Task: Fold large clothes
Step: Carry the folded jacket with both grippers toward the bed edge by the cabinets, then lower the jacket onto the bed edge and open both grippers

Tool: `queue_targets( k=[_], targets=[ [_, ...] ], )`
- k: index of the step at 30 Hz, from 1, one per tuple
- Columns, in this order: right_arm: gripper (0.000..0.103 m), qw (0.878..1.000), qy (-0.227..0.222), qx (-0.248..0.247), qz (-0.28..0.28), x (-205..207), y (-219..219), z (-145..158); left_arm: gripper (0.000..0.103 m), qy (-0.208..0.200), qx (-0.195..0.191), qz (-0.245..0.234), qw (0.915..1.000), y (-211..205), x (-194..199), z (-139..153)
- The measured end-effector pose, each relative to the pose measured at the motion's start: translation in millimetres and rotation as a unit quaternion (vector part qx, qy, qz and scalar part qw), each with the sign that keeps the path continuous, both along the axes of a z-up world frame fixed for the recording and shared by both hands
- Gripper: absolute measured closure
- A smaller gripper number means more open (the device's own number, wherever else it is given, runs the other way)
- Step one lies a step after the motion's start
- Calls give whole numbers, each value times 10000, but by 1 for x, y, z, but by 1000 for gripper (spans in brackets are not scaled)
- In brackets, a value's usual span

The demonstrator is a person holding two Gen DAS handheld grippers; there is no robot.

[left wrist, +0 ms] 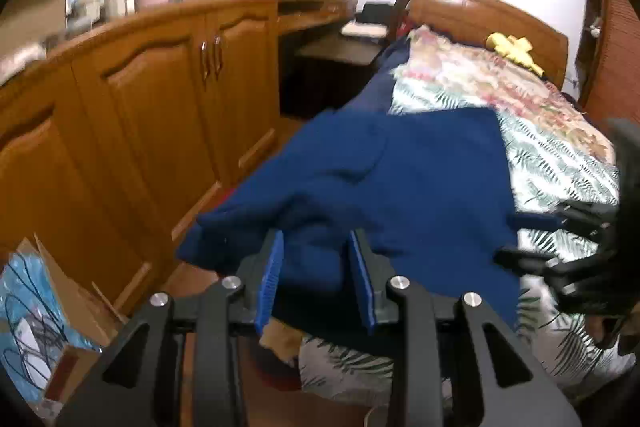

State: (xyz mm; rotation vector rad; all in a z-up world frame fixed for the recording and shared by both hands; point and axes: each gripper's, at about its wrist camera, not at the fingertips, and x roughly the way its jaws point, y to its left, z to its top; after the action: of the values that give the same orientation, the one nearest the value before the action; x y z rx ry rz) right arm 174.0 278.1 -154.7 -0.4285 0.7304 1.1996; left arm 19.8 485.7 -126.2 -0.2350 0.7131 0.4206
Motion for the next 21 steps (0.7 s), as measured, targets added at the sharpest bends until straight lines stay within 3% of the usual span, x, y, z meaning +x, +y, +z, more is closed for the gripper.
queue_targets(
  k=[3,8,14,21],
  targets=[
    [51,10000,18,10,-20,-1,-3,0,71,89,-149,86,9998,4,1,-13],
    [51,9999,-27,26,-129,-7,-16,6,71,34,139,158,9998,-10,-1,-7],
    [51,9988,-117,389,-277,-19,-59,36,70,-403,424,206,9981,-38,-26,21],
    [47,9957,-442,674,-457,-40,-123,70,58,-882,809,123,9927,-96,-45,56]
  ],
)
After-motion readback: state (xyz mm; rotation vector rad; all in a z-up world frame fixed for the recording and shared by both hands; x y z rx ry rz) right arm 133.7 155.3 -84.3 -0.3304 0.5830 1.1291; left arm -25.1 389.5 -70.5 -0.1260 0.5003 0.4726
